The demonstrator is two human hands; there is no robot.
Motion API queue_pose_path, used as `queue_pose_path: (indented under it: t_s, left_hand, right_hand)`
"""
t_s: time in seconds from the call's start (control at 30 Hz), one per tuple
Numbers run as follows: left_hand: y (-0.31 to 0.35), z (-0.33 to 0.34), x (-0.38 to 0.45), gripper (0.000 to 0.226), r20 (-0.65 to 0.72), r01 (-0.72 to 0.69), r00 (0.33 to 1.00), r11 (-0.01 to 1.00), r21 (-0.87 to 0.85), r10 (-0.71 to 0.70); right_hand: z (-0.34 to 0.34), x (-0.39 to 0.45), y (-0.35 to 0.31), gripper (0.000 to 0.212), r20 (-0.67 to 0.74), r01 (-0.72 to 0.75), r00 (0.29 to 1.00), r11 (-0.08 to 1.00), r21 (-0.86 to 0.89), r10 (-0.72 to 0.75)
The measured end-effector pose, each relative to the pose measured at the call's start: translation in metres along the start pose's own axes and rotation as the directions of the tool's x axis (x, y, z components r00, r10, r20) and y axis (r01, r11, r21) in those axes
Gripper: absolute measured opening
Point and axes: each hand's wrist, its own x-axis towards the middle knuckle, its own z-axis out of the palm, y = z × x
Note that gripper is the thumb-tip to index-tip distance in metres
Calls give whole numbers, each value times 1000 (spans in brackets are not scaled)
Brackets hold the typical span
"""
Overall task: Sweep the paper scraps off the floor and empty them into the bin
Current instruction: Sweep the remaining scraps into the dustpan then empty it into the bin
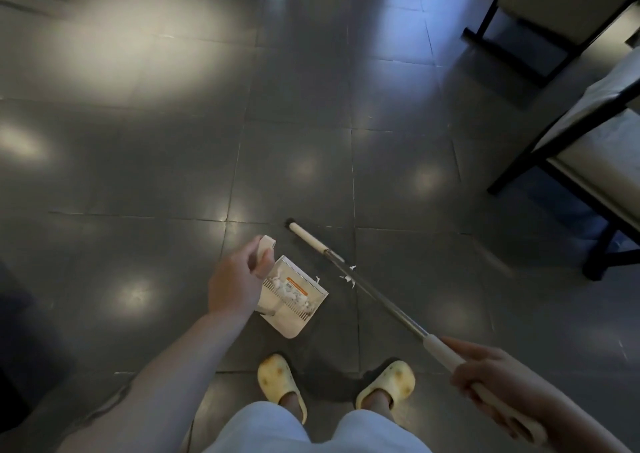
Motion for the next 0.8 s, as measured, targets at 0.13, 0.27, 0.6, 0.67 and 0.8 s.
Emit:
queue_pose_path:
  t_s: [0.13, 0.27, 0.6, 0.67, 0.8]
  left_hand:
    - [-8, -8, -16, 41, 16, -37, 999, 999, 14, 37]
    - [-14, -18, -27, 35, 55, -128, 991, 987, 102, 123]
    - [-14, -11, -8, 40, 26, -52, 998, 997, 63, 51]
    - [-16, -11, -5, 41, 33, -62, 998, 997, 36, 61]
    - [-20, -10, -4, 42, 41, -76, 996, 997, 4, 75]
  right_hand:
    - [12, 16, -2, 59, -129, 25, 991, 999, -31, -28]
    - [23, 40, -2, 49, -180, -31, 983, 999, -44, 23]
    - [61, 30, 27, 48, 48, -105, 993, 994, 11, 104]
    - [49, 28, 27, 48, 110, -109, 989, 991, 83, 100]
    - [28, 16, 28, 51, 148, -123, 983, 985, 117, 105]
